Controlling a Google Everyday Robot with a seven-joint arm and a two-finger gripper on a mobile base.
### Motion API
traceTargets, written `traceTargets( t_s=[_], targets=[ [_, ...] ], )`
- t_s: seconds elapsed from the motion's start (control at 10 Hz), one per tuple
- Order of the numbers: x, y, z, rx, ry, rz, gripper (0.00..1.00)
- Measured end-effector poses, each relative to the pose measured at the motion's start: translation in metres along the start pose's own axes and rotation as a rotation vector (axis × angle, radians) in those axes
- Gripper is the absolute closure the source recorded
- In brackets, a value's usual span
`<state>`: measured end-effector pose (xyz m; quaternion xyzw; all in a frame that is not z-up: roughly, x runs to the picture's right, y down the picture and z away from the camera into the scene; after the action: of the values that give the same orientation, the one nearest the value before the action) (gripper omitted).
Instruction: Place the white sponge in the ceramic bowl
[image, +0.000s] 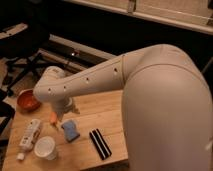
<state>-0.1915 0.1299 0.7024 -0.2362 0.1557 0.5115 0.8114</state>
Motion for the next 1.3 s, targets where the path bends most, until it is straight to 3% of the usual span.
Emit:
traceTargets(
  t_s=[0.3,0.5,0.7,0.9,1.3],
  targets=[
    [-0.001,0.032,0.021,-0.058,0.01,-0.044,0.35],
    [-0.008,0.047,0.038,-0.102,-0.01,-0.091,0.35],
    [-0.013,0.048,0.052,-0.12,-0.027,-0.116,0.35],
    [-0.013,0.04,0.067,-0.121,-0.024,-0.114,0.35],
    [-0.005,0.022,0.093,-0.09,-0.004,-0.079,0.35]
  ],
)
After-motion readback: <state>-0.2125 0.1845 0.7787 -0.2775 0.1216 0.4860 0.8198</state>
